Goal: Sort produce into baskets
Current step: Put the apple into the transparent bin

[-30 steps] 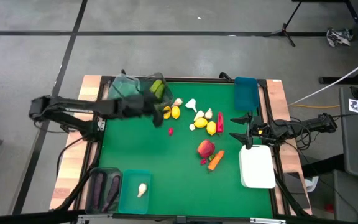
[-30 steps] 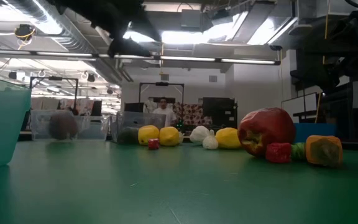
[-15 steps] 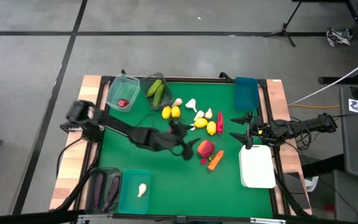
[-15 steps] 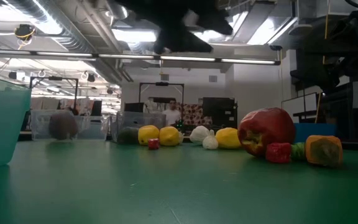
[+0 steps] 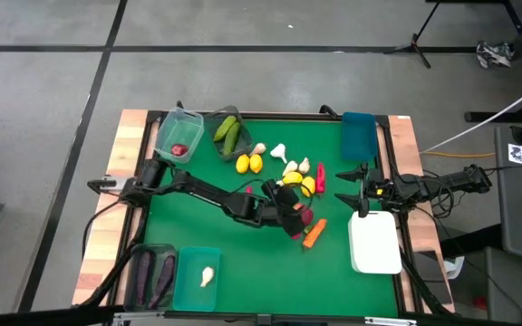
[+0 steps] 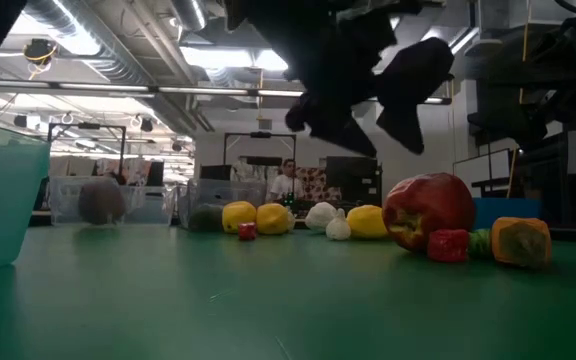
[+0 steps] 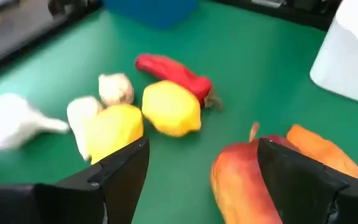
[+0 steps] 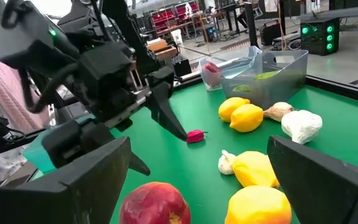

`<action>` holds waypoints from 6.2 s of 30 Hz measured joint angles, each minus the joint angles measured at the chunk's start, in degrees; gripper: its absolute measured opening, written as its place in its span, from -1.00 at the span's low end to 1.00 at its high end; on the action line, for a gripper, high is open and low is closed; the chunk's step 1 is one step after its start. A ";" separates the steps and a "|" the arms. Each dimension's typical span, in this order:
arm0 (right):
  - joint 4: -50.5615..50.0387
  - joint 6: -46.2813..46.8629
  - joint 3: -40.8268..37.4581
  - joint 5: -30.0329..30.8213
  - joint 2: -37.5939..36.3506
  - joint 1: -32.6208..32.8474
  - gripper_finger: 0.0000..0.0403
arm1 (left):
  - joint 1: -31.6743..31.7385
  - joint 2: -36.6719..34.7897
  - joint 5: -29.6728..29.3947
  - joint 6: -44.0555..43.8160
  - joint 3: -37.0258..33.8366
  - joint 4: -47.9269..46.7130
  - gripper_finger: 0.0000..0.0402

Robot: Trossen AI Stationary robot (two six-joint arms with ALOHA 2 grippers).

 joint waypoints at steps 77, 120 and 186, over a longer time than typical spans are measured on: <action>-0.57 -0.30 0.00 -1.34 0.02 0.02 0.87 | 4.21 5.42 23.66 -0.84 8.85 -9.53 0.46; -0.62 -0.27 0.01 -2.39 0.07 0.01 0.87 | 7.42 3.18 32.59 2.77 8.57 -13.07 -0.11; 20.78 5.77 -0.02 5.15 39.19 0.00 0.67 | 8.56 3.53 24.92 6.97 8.85 -19.82 0.98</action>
